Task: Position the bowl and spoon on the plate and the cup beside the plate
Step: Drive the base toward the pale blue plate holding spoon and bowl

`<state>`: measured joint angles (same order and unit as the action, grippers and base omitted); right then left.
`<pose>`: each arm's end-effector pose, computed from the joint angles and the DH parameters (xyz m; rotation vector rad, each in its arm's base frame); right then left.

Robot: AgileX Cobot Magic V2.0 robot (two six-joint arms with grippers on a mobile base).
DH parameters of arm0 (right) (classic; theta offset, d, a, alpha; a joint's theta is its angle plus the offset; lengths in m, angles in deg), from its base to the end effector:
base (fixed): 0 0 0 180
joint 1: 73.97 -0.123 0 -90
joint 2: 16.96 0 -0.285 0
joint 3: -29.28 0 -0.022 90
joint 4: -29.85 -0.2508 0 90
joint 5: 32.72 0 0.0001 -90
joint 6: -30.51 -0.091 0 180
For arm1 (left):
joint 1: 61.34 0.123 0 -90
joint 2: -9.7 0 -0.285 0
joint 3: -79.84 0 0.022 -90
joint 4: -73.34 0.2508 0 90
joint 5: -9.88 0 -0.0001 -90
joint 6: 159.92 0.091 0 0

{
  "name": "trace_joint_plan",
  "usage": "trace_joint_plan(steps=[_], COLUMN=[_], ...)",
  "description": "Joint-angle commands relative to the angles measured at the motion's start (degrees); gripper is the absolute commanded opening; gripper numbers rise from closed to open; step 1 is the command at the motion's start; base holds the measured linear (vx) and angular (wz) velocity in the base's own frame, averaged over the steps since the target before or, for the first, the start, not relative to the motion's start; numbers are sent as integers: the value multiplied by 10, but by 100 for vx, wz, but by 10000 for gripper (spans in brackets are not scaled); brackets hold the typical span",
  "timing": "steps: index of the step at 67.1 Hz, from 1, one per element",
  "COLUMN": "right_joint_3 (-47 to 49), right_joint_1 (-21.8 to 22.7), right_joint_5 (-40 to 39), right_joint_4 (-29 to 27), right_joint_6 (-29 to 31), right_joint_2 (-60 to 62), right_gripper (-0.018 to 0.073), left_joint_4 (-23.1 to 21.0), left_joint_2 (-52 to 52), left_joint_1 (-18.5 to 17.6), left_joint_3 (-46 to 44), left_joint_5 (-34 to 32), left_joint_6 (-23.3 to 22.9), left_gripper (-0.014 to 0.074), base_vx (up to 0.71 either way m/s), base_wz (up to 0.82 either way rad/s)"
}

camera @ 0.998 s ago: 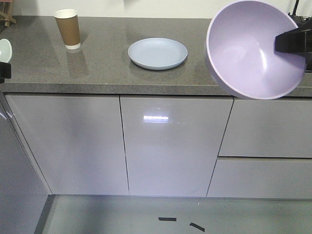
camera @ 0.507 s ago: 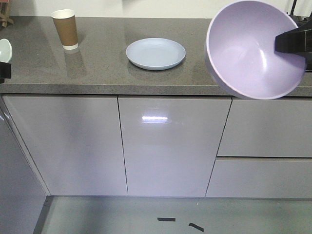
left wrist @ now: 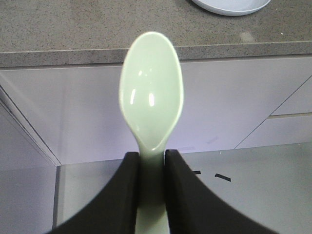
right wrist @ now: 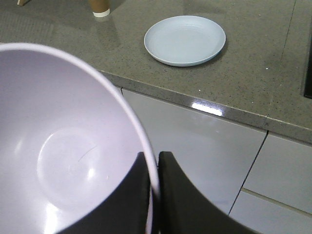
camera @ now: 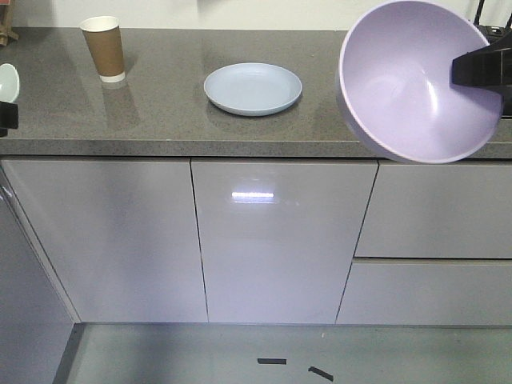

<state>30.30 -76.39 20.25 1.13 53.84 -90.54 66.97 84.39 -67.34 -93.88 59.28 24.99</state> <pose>0.2218 0.0443 0.4481 -0.3679 2.0713 0.3900 0.2361 -0.0325 0.4004 0.1784 2.2664 -0.1441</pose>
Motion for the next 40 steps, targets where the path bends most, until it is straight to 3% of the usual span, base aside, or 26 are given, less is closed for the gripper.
trace_joint_plan(steps=[1, 40], right_joint_3=[18, 18], right_joint_1=[4, 4], right_joint_5=[-35, -35], right_joint_4=[-15, -15], right_joint_6=[4, 4], right_joint_2=[11, 11], right_gripper=[-4, -4], left_joint_4=[-8, -8], left_joint_2=[-10, -10], left_joint_1=[-2, -2], left_joint_3=[-13, -13], left_joint_5=[-33, -33], left_joint_6=[-6, -6], left_gripper=[-6, -6], base_vx=[1, 1], base_wz=[-1, -1])
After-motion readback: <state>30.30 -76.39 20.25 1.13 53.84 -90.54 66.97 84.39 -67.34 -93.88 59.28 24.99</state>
